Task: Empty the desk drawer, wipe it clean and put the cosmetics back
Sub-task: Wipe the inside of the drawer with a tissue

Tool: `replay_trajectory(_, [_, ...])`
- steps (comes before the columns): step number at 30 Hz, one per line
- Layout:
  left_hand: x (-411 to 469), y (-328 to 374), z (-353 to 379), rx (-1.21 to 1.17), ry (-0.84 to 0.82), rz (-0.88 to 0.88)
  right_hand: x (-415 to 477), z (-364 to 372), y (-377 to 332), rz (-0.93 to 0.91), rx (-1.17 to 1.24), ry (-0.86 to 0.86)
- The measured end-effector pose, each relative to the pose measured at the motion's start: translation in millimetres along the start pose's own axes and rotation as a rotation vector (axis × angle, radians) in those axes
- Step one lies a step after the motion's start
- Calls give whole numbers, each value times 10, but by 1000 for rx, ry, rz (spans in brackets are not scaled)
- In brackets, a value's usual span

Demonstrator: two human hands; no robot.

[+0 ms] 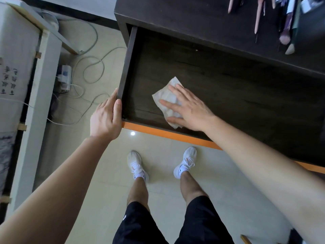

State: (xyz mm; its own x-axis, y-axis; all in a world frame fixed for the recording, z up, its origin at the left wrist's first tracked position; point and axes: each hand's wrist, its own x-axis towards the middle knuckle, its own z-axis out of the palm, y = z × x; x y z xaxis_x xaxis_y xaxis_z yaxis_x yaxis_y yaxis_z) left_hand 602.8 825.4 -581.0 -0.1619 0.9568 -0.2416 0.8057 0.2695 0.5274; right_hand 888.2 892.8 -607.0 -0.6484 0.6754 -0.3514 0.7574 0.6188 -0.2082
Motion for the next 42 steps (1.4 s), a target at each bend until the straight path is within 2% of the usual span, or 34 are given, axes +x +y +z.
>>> replay_trajectory(4, [-2,6,-2,5,5,-12,426,50,-606,202,32,102])
replay_trajectory(8, [-1,4,5,5,2,-32,753,-59,-1021,206,83,173])
replay_trajectory(12, [5,10,13,0,-3,-59,525,-100,-747,192,120,182])
replay_trajectory(17, [3,1,-1,3,-11,-49,-36,-35,-37,476,119,212])
replay_trajectory(20, [-2,5,-10,-4,-10,-44,9,-47,-81,571,113,190])
replay_trajectory(26, [-18,21,-13,-7,-17,-59,738,-85,-1087,497,134,194])
replay_trajectory(28, [-18,20,-14,-5,-24,-56,849,-128,-1204,482,133,187])
replay_trajectory(32, [-12,11,-12,-14,-37,-59,641,-86,-942,485,140,206])
replay_trajectory(35, [-16,18,-16,-26,-33,-52,290,5,-648,602,158,255])
replay_trajectory(42, [-20,45,-41,-19,-59,-58,-498,78,-68,867,185,118])
